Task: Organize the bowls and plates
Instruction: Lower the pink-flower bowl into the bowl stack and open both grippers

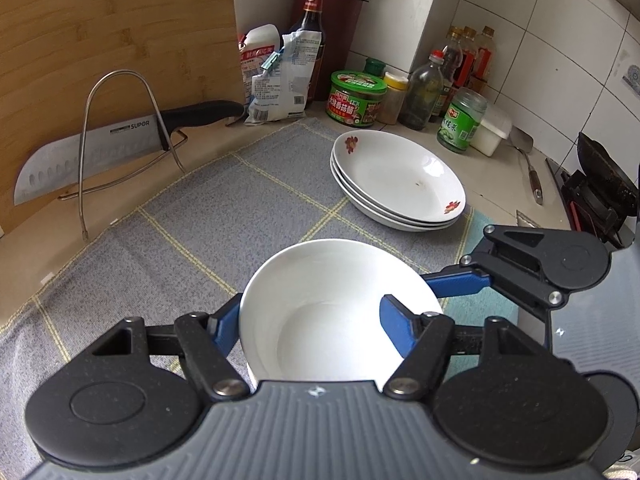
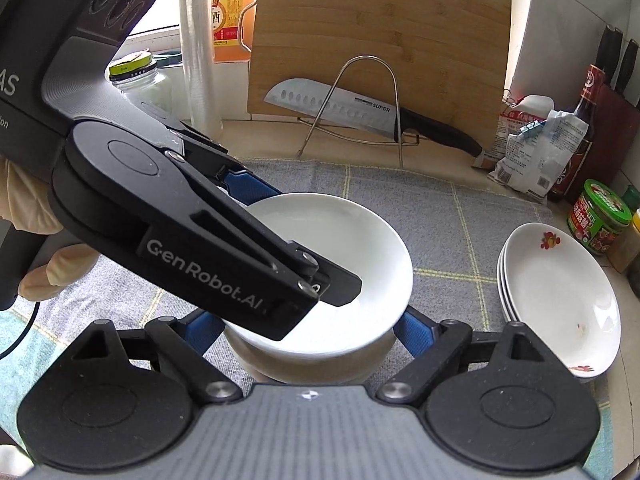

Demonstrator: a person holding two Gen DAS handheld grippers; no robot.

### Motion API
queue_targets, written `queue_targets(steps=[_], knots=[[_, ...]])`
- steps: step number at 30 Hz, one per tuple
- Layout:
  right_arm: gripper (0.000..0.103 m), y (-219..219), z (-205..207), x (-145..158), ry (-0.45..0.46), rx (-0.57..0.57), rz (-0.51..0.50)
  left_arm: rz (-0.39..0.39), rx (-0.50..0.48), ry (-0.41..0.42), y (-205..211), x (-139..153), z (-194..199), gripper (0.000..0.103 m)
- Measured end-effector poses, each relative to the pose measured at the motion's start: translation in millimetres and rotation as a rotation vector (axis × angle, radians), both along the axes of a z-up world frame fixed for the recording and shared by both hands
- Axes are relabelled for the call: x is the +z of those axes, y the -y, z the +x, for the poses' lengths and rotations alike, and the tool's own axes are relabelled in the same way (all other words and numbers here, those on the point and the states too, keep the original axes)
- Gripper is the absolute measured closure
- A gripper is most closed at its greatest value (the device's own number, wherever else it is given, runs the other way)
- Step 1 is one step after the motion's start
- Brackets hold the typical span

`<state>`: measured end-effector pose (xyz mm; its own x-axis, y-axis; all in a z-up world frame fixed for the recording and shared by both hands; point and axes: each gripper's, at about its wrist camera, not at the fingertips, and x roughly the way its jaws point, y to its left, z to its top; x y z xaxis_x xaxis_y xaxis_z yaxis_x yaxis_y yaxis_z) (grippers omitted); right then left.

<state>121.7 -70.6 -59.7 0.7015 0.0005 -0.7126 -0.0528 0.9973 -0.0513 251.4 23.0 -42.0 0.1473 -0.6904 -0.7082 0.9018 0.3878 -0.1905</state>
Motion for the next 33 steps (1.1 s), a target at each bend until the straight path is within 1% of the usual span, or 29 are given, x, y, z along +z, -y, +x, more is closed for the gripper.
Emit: queue_targets(steps=[14,16,17,18,19,20,24,27,28,33], knots=[[0.01,0,-1,-1,0.001,-0.001,0.007,-0.016,-0.002,0.004,-1,-2,-1,0.033],[0.01,0,-1,-1,0.003,-0.003,0.009,-0.026,-0.004,0.004,-2,-4,-1,0.028],[0.009,0,-2,-2,0.005,-0.001,0.01,-0.033,-0.006,0.001,-3,-5,0,0.023],[0.006,0,-2,-2,0.002,0.002,0.009,-0.035,-0.003,0.001,-3,-6,0,0.021],[0.002,0,-2,-3,0.007,0.003,0.003,-0.037,0.003,0.007,-4,-7,-1,0.021],[0.0,0,-4,-2,0.017,0.004,0.002,-0.041,0.01,0.016,-6,-6,-1,0.021],[0.0,2,-10,4,0.042,0.003,0.017,-0.074,0.055,0.027,-21,1,1,0.019],[0.0,5,-17,9,0.072,0.007,0.043,-0.099,0.117,0.053,-36,8,4,0.014],[0.0,5,-19,11,0.086,0.013,0.055,-0.105,0.137,0.065,-41,10,4,0.013],[0.0,-5,-27,18,0.126,0.067,0.079,-0.102,0.213,0.119,-60,14,2,0.013]])
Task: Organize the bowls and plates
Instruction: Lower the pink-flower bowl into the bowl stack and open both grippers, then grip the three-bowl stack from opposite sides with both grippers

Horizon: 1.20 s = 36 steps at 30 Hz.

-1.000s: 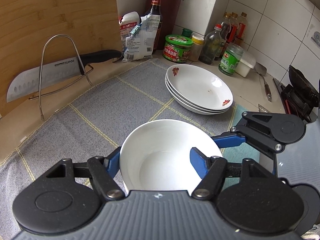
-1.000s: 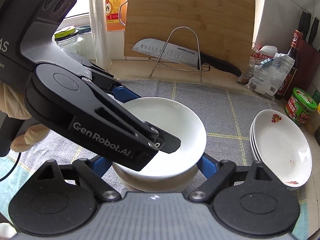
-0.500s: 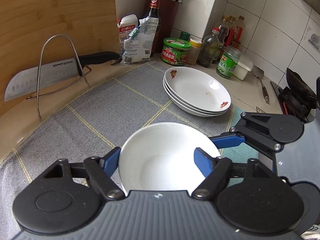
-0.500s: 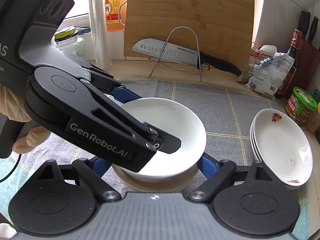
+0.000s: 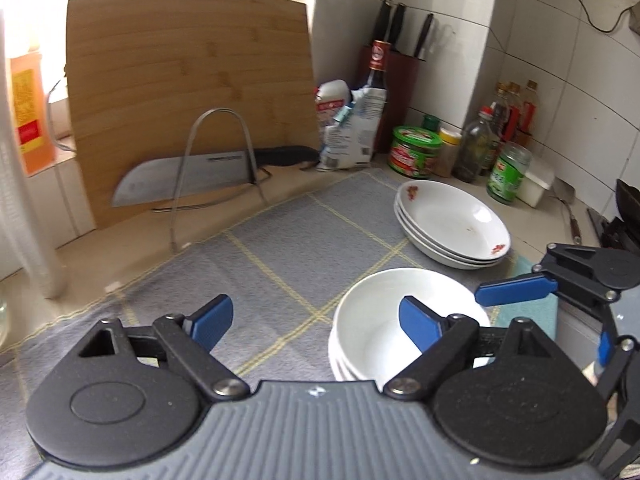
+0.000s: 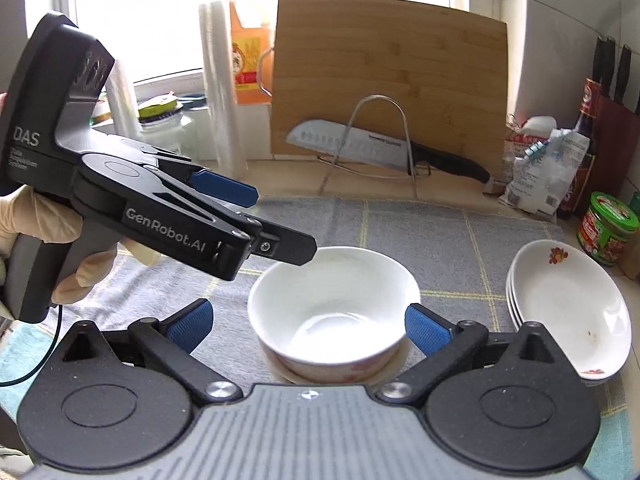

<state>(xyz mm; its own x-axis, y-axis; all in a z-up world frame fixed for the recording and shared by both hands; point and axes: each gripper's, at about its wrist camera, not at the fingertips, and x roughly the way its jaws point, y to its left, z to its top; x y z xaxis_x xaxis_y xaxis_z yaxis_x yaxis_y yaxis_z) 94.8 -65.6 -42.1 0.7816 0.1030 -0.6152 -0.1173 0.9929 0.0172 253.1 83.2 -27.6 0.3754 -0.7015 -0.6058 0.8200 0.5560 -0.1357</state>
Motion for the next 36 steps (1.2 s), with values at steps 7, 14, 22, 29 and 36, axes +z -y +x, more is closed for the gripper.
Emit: queue_targets(steps=[7,14,22,29,36], knots=[[0.0,-8,-1,-7,-0.028,0.025,0.001,-0.012,0.056,-0.043,-22,-8,-3,0.012],[0.0,-3,-10,-1,-0.022,0.0,-0.02,0.008,-0.002,-0.048,-29,-17,-13,0.009],[0.0,22,-33,-14,-0.116,-0.089,-0.144,0.102,-0.181,-0.038,-17,-49,-36,0.009],[0.0,48,-16,-47,-0.203,-0.053,-0.13,0.183,-0.187,-0.04,13,-79,-44,0.009],[0.0,77,22,-72,-0.25,0.17,-0.138,0.277,-0.095,-0.004,35,-88,-60,0.0]])
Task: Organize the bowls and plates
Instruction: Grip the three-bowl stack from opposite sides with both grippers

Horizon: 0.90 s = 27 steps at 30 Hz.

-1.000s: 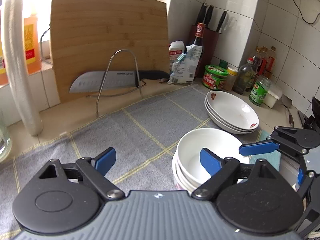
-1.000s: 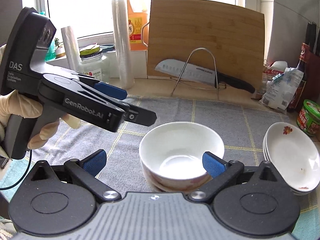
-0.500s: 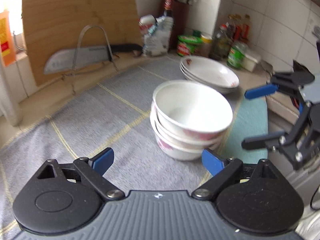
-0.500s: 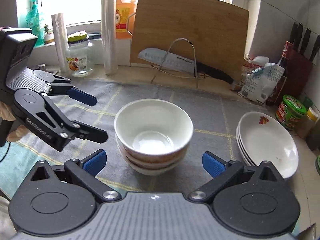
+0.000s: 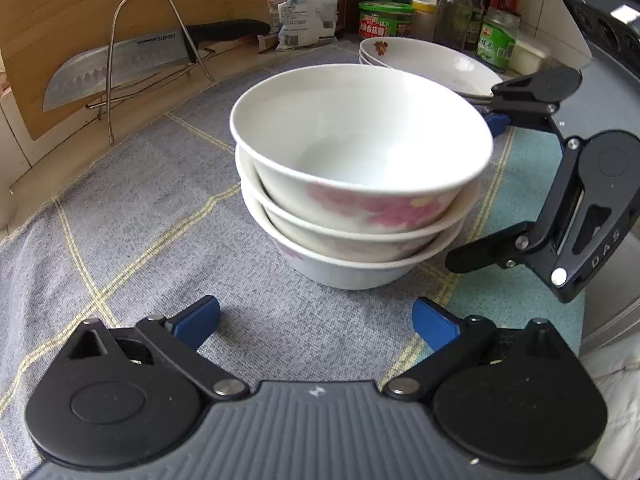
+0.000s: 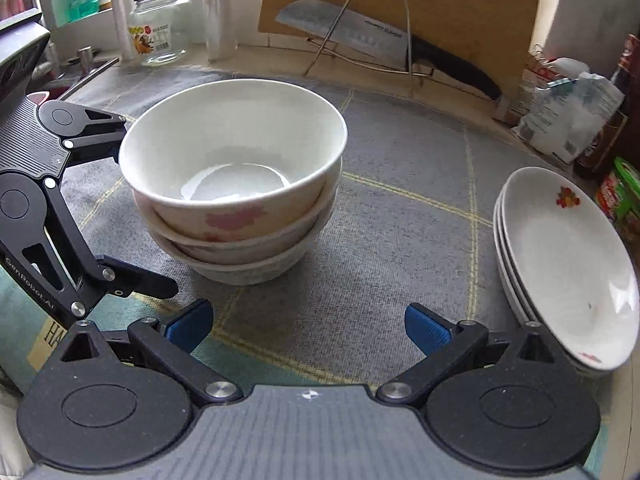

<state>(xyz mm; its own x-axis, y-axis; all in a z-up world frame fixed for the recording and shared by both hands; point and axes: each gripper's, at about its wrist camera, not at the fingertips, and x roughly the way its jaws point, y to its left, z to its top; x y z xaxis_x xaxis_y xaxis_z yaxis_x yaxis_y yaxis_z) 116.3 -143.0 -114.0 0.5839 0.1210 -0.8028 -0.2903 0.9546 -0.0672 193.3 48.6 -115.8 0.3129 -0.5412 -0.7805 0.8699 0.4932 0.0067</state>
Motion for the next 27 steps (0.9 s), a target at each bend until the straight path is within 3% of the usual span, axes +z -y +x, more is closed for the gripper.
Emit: queue_targets(steps=[5,9,15,22,27], knots=[[0.0,20,14,-8,-0.033,0.147,0.033,0.007,0.097,-0.009,7,3,-3,0.0],[0.0,20,17,-10,-0.027,0.25,-0.001,-0.022,0.128,0.008,4,2,-8,0.0],[0.0,17,21,-12,0.002,0.267,0.009,-0.054,0.172,0.032,2,2,-15,0.0],[0.0,10,30,-10,-0.026,0.237,-0.003,-0.098,0.108,0.058,0,1,-12,0.0],[0.0,6,37,-11,-0.031,0.275,-0.005,-0.12,0.057,0.069,-1,0,-5,0.0]])
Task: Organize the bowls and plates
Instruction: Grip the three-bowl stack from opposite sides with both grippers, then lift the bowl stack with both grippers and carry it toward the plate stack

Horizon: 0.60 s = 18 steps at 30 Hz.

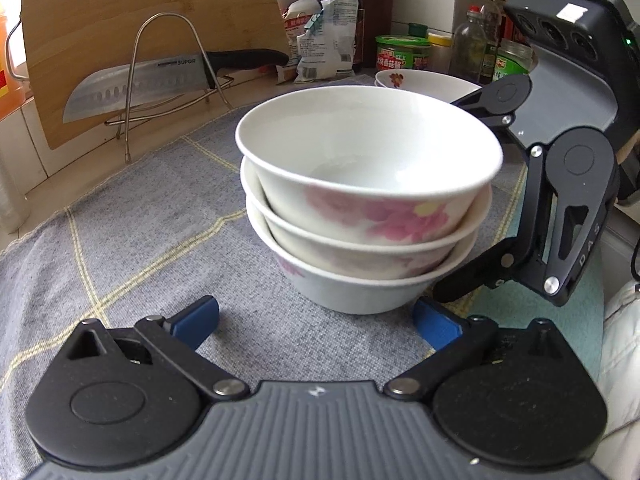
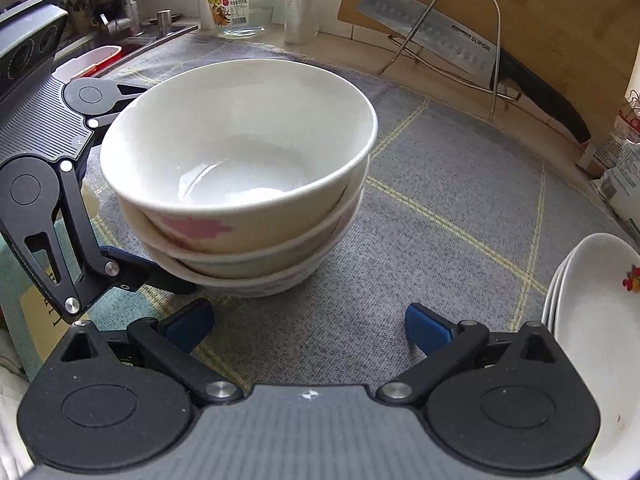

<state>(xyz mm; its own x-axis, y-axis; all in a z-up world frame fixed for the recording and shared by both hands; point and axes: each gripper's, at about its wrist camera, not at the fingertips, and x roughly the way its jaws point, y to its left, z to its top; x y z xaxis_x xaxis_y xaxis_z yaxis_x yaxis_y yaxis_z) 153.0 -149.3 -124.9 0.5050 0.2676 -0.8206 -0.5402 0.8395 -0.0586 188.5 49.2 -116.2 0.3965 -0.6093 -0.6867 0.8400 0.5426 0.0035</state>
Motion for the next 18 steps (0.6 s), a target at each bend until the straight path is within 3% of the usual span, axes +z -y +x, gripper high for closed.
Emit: queue_targets(steps=[11,18], knots=[[0.0,-3,11,0,0.007,0.136,0.004,0.012,-0.083,-0.002,5,1,9,0.0],[0.0,1,7,-2,0.033,0.151,0.025,0.008,-0.121,0.001,5,-1,11,0.0]])
